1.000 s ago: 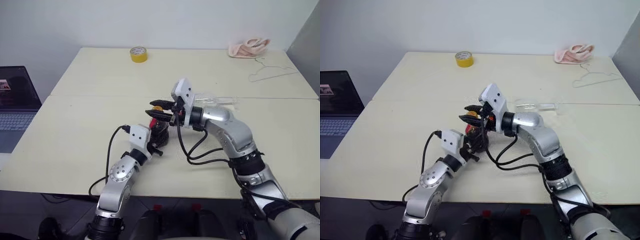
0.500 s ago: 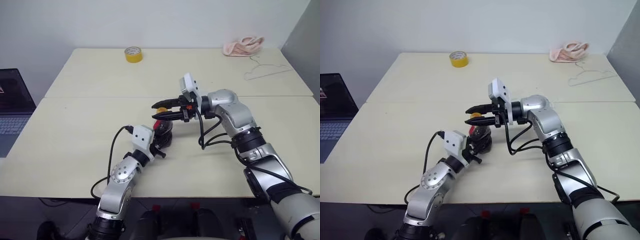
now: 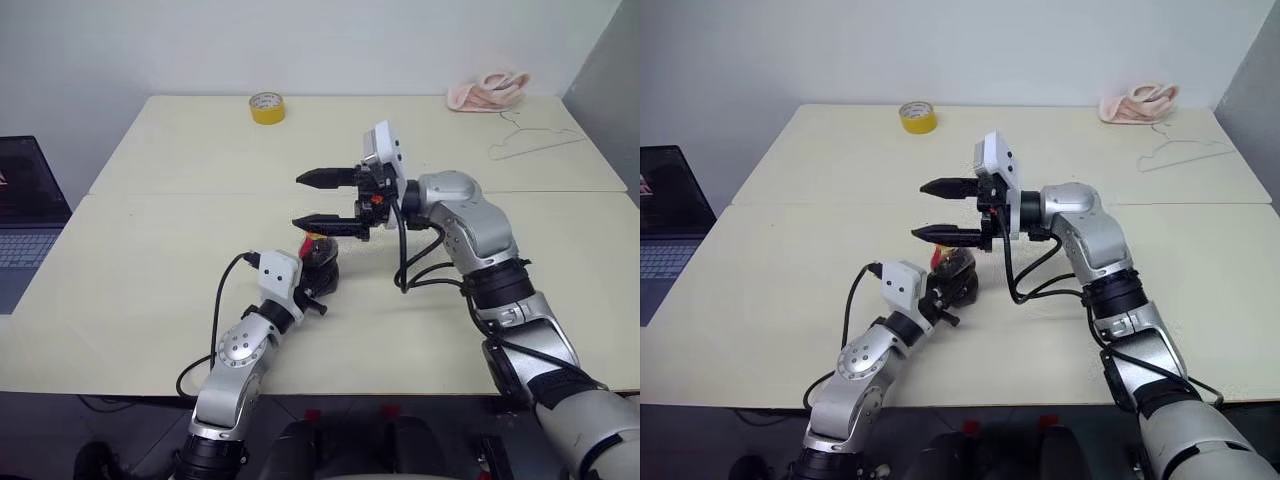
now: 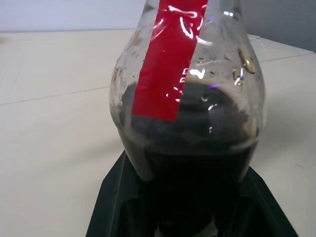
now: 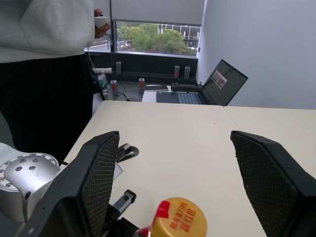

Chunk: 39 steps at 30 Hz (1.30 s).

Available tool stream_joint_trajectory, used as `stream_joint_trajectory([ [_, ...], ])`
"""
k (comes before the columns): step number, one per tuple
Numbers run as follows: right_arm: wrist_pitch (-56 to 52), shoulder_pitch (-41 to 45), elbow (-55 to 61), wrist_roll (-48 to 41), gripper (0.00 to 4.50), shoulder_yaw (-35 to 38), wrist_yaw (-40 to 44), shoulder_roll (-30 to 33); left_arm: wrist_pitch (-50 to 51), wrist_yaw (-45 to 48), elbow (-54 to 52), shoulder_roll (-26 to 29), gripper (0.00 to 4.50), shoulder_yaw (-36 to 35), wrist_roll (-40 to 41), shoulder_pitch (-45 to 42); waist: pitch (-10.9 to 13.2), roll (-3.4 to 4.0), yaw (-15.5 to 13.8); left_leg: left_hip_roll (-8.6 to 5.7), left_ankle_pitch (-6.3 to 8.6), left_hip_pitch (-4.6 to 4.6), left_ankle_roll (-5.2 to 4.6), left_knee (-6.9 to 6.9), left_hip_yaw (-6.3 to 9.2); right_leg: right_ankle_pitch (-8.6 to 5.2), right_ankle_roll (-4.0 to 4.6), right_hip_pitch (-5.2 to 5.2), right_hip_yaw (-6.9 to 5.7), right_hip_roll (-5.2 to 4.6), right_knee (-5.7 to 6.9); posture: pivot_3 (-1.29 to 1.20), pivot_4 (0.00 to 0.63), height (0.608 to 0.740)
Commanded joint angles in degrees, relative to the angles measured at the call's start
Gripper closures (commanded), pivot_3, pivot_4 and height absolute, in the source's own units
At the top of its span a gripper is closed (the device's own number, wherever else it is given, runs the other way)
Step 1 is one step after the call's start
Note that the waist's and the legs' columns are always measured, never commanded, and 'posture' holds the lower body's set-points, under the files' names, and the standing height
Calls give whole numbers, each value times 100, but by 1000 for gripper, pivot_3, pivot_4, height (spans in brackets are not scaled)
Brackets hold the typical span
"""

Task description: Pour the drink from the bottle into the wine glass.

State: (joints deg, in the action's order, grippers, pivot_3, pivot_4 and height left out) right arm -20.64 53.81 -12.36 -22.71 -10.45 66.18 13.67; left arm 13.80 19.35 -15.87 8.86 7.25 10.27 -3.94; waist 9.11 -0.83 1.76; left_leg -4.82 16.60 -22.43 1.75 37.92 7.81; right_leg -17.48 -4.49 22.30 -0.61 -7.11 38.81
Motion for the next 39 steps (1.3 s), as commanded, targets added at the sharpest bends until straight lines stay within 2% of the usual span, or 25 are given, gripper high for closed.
stream_joint_trajectory([
  [1,-220,-23,570,-190,829,264,-397,-51,47,-28,-149,8,3352,-16,8,77,0,0,-1,-1,0,0,0,0,0,0,0,0,0,0,0,0,150,740],
  [7,-863,-223,1407,-273,829,575,-1737,-270,44,-73,-196,13,3353,-29,-26,135,0,1,-1,0,0,0,0,-1,-1,0,0,1,1,0,1,0,150,740],
  [13,-1884,-842,2557,-91,829,246,-2880,-383,43,-92,-217,16,3363,-28,-36,161,-2,2,1,0,0,0,0,-2,-1,0,0,2,2,0,3,0,150,740],
  [18,-2325,-1186,2998,-17,829,-21,-3384,-488,53,-88,-196,11,3364,-6,-31,154,-2,3,4,1,0,0,0,-3,-2,0,0,3,3,2,4,0,150,740],
  [27,-2472,-1132,2804,252,829,-334,-3720,-512,54,-75,-139,6,3364,4,-33,97,-2,3,6,0,0,1,0,-2,-2,0,0,2,2,2,4,0,150,740],
  [30,-2447,-1112,2752,254,1463,-333,-3709,-542,52,-80,-135,5,3364,-4,-35,100,-2,3,6,0,0,1,0,-2,-2,0,0,2,2,3,5,0,150,740],
  [35,-2405,-1142,2780,236,3216,-373,-3632,-533,38,-98,-146,14,3367,-25,-42,126,-2,3,7,1,0,2,0,-3,-2,0,0,1,1,3,5,0,150,740],
  [39,-2396,-1131,2762,227,3247,-367,-3620,-536,34,-103,-142,18,3367,-34,-35,129,-2,3,7,1,0,2,0,-2,-2,0,0,1,2,4,5,0,150,740],
])
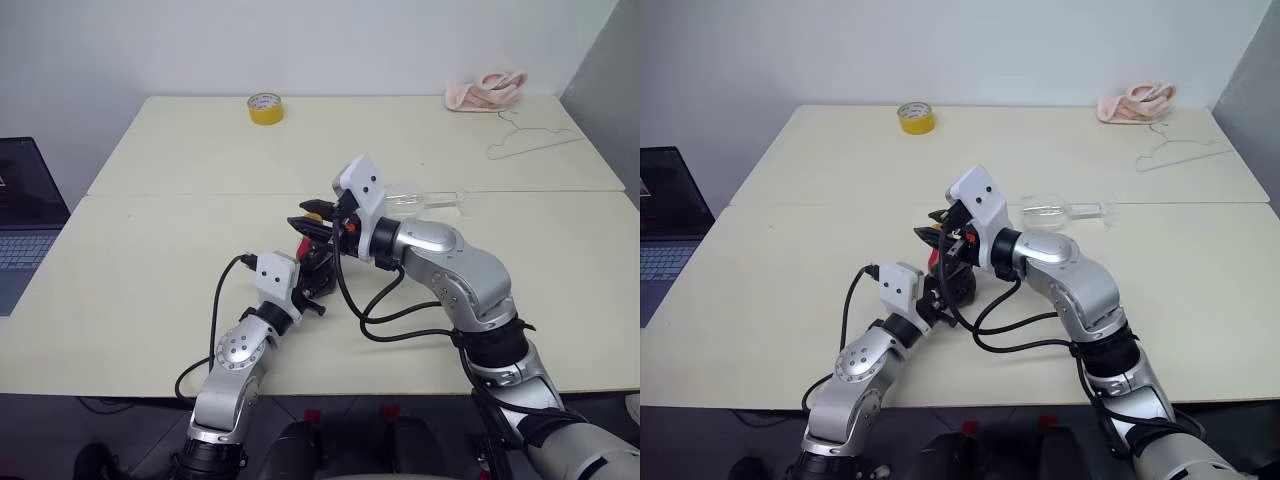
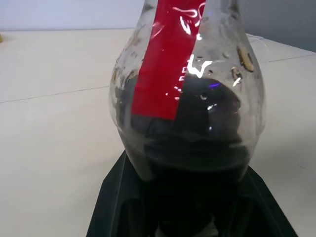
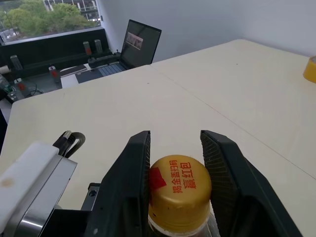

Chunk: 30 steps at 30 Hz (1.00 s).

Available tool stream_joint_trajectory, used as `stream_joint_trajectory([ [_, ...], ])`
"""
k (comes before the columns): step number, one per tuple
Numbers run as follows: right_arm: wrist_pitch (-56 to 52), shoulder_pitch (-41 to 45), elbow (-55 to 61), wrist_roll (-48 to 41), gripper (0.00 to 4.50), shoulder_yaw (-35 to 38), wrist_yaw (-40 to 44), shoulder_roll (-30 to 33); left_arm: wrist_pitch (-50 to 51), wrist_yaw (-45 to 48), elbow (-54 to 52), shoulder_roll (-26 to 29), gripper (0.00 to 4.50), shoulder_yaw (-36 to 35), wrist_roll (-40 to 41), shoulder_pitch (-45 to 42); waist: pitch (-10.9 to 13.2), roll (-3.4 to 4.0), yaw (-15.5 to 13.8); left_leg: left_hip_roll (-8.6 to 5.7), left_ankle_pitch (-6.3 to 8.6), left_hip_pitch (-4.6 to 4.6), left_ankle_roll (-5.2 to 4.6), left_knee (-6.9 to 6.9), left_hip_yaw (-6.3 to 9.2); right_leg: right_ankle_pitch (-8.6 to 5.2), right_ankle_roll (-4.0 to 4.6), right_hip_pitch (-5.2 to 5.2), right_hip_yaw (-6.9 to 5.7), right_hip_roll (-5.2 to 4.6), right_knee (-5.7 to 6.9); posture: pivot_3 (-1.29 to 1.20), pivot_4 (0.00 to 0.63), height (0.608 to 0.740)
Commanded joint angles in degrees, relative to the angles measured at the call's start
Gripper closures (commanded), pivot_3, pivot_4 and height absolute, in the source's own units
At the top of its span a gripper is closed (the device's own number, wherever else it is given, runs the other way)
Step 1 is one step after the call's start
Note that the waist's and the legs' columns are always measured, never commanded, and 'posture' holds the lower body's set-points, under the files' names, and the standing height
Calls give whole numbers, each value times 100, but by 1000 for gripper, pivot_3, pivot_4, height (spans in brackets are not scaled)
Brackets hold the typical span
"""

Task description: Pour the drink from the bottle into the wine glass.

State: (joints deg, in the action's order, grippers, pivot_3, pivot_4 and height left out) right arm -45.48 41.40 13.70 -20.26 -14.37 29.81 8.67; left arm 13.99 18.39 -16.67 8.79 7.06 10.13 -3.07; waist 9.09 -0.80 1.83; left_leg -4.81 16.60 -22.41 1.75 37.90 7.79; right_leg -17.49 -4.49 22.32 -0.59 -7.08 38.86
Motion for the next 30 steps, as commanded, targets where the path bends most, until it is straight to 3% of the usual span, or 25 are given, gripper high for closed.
stream_joint_trajectory([
  [1,89,108,156,-25,3247,28,27,-32,12,-6,-62,25,3367,-15,-20,45,0,0,0,0,0,0,0,0,0,0,0,0,0,0,0,0,150,740],
  [8,659,100,-105,-282,3247,38,980,232,9,-11,-51,12,3369,-7,-14,32,0,0,0,-1,0,0,0,0,-1,0,0,-1,0,0,-1,0,150,740],
  [13,1830,712,-1525,-385,3247,-38,3055,626,27,14,-108,38,3420,-2,-2,62,1,-1,4,-3,0,0,0,3,-4,0,0,-3,0,0,-2,0,150,740],
  [18,2665,1363,-2856,-111,3247,-183,4177,580,57,11,-183,62,3422,-16,-4,118,1,-1,9,2,0,1,0,0,-3,0,0,-2,-1,1,-4,0,150,740],
  [23,3093,1676,-3544,110,3247,-316,4797,498,77,-9,-212,66,3423,-20,-11,140,1,-1,6,4,0,1,0,0,-2,0,0,-2,-2,1,-4,0,150,740],
  [27,2886,1774,-3645,35,3247,-147,4763,362,77,-14,-210,61,3439,-17,-16,143,1,-1,5,4,0,0,0,1,-2,0,0,-2,-1,0,-5,0,150,740],
  [30,2685,1762,-3507,-72,2248,14,4647,304,82,-2,-190,55,3440,-8,-10,118,0,0,6,5,0,1,1,1,-2,0,0,-1,-1,0,-4,0,150,740],
])
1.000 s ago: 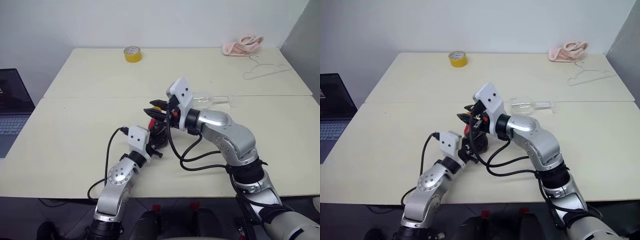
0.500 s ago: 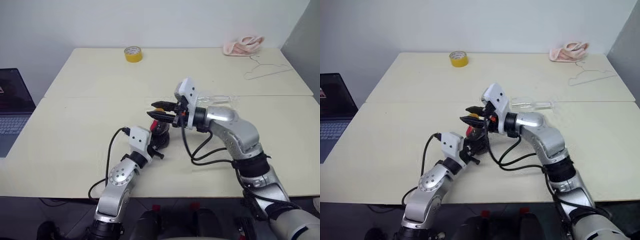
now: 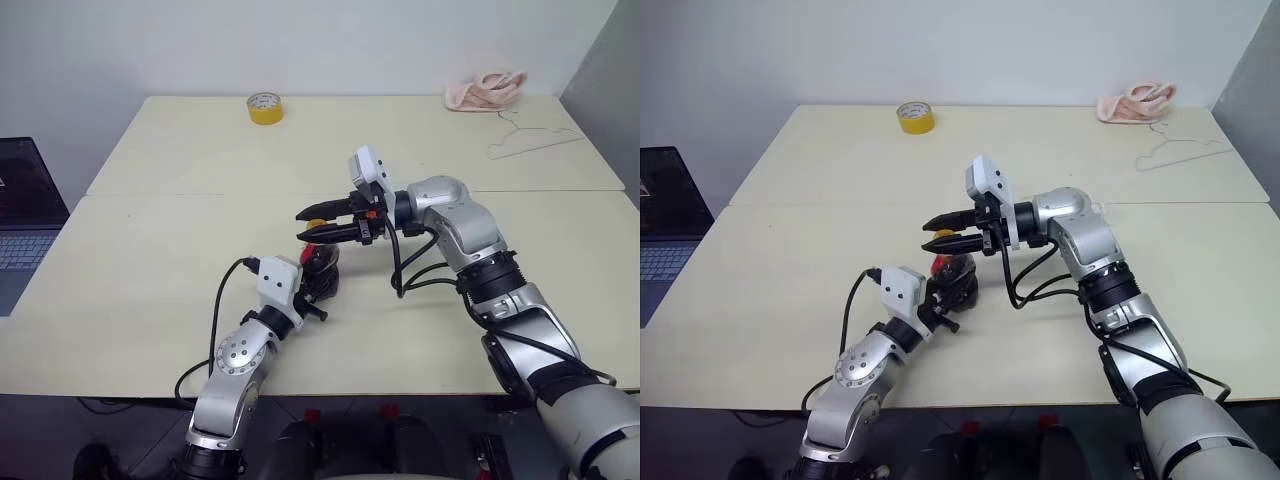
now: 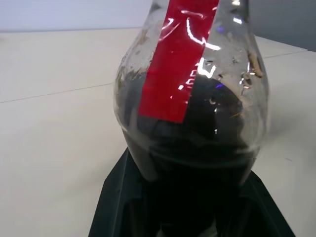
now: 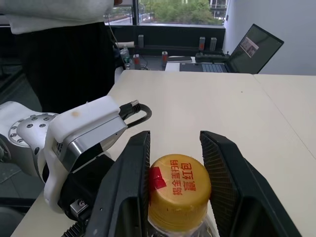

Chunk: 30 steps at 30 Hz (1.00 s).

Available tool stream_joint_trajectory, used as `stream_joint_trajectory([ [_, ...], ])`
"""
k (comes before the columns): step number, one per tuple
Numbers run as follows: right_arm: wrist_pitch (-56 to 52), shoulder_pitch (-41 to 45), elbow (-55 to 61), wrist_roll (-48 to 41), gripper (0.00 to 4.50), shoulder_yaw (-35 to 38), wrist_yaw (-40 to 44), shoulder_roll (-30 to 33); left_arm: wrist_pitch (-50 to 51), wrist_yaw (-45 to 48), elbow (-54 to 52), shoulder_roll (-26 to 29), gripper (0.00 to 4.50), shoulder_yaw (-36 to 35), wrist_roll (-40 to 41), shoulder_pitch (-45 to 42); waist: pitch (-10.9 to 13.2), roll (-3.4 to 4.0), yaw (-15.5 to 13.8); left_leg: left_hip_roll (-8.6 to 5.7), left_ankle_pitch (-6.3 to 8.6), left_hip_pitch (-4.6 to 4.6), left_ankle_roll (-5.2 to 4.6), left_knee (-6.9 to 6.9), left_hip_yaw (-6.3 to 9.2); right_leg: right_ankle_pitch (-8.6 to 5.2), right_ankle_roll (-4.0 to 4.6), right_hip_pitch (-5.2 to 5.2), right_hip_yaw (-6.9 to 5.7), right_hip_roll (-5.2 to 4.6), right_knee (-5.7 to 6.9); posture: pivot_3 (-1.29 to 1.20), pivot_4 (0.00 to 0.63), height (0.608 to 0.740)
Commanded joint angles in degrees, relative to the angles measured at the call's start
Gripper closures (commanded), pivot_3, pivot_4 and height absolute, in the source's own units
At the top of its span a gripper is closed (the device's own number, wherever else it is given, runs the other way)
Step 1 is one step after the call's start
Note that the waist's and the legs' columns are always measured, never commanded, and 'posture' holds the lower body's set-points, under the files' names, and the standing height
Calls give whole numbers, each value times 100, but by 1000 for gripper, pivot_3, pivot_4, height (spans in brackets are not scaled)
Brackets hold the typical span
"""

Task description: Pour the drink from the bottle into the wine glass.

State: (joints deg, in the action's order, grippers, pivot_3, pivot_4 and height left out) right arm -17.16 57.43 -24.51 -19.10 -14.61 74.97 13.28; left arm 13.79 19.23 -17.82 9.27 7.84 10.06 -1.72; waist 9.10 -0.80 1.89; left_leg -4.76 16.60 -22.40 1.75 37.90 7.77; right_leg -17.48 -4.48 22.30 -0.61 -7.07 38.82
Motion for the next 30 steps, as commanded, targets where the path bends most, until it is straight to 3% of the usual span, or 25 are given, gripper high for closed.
stream_joint_trajectory([
  [1,-188,142,378,-190,1900,58,118,-153,105,-81,-68,3,3440,-80,-2,-25,0,0,1,0,0,0,0,0,0,0,0,0,0,0,0,0,150,740],
  [6,-470,68,774,-252,149,161,18,-112,130,-44,-41,-10,3443,-62,0,-67,0,0,-5,-1,0,-1,0,2,1,0,0,0,0,0,0,0,150,740],
  [7,-552,57,892,-289,0,188,-1,-86,135,-39,-40,-11,3448,-60,1,-75,0,0,-5,-1,0,-1,0,2,1,0,0,0,0,-1,1,0,150,740],
  [14,-999,-45,1607,-445,0,575,-628,96,154,-5,-8,-10,3456,-38,1,-123,0,0,-9,-1,0,-1,0,2,2,0,0,0,-1,-1,1,0,150,740],
  [19,-1218,-325,2091,-249,0,1083,-2117,9,141,-3,17,-8,3457,-42,-8,-145,0,0,-14,-2,0,-2,0,3,1,0,0,0,0,-1,3,0,150,740],
  [23,-2285,-862,3275,-304,0,1079,-3208,-27,131,3,13,11,3457,-67,-4,-126,0,0,-17,-2,0,-2,0,2,0,0,0,2,1,-2,4,0,150,740],
  [30,-4007,-1411,4758,-729,0,948,-4319,-355,105,4,20,11,3457,-77,-3,-115,0,0,-11,-1,0,-2,0,2,-1,0,0,3,3,0,8,0,150,740],
])
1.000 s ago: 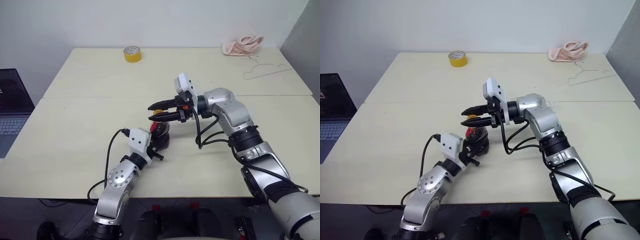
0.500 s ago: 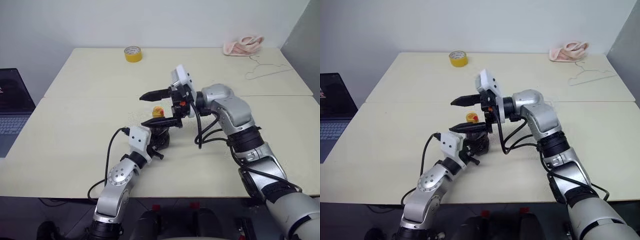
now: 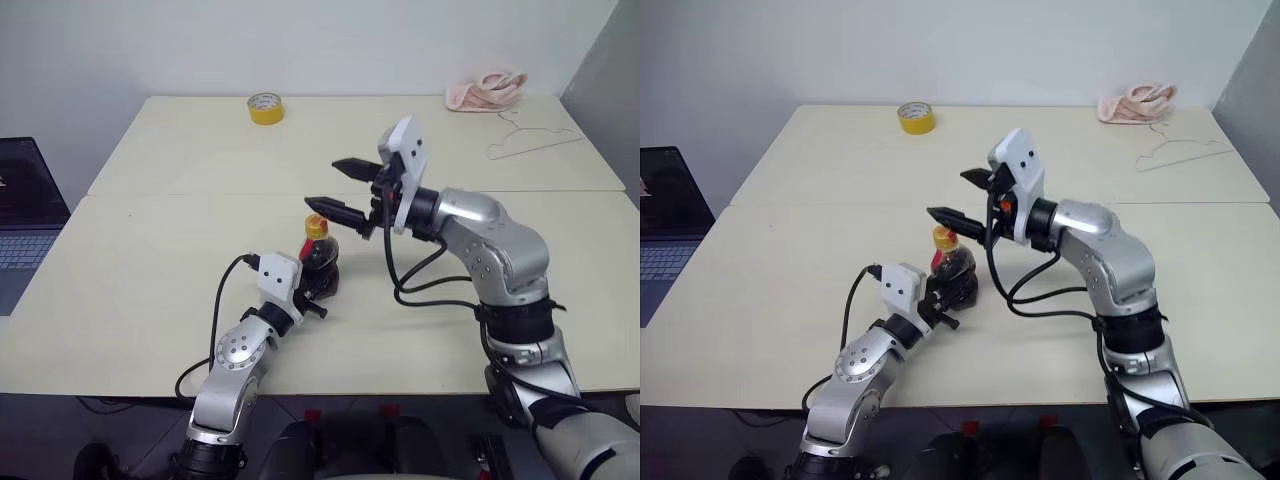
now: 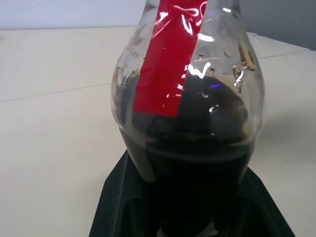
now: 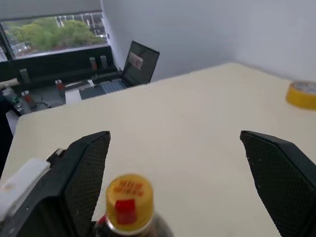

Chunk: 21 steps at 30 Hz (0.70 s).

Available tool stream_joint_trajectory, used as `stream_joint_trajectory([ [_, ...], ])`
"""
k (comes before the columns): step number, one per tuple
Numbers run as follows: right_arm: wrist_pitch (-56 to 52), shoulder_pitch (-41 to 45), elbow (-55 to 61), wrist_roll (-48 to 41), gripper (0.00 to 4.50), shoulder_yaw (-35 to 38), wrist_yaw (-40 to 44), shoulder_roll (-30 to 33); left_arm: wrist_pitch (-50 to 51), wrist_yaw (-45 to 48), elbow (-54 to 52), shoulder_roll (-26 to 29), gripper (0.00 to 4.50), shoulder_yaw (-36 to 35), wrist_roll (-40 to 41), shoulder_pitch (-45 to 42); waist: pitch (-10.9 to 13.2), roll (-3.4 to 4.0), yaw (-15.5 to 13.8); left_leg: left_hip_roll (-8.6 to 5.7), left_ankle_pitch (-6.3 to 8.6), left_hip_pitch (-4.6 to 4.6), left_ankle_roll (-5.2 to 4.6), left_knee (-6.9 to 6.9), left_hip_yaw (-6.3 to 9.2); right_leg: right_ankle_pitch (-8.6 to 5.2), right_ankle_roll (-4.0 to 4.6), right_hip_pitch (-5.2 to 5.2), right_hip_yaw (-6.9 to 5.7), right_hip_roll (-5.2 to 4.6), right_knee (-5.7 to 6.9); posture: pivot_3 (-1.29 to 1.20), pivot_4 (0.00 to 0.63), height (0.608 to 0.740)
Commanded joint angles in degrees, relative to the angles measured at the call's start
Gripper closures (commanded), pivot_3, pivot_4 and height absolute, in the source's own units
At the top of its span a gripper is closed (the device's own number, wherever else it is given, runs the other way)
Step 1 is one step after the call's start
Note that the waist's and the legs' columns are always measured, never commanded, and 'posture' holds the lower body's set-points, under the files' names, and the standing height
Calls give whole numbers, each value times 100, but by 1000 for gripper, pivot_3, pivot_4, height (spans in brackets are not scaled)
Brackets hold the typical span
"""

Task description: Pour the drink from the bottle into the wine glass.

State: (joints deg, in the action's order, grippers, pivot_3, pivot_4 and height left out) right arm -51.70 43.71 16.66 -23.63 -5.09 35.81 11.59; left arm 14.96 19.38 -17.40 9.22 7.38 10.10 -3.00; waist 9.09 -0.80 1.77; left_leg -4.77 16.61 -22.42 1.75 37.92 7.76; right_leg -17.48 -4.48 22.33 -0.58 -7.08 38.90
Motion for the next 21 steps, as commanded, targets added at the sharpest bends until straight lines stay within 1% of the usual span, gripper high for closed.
stream_joint_trajectory([
  [1,-708,-95,763,-277,0,-64,-561,-256,-19,-11,-10,13,3457,-28,-8,11,0,0,0,-1,0,0,0,0,1,0,0,0,0,0,0,0,150,740],
  [5,-916,-57,667,-33,0,-239,-1037,-300,-29,5,9,18,3457,-19,-12,-2,0,0,-1,-2,0,0,0,1,1,0,0,-1,0,0,0,0,150,740],
  [8,-1008,-4,558,-6,0,-259,-1217,-299,-37,5,6,26,3457,-21,-18,13,0,0,2,-3,0,0,0,1,1,0,0,-1,-1,0,0,0,150,740],
  [21,-991,210,340,-8,0,-440,-1509,-564,-72,-23,60,17,3457,-43,-30,25,0,0,7,-2,0,0,0,0,0,0,0,-1,0,1,0,0,150,740],
])
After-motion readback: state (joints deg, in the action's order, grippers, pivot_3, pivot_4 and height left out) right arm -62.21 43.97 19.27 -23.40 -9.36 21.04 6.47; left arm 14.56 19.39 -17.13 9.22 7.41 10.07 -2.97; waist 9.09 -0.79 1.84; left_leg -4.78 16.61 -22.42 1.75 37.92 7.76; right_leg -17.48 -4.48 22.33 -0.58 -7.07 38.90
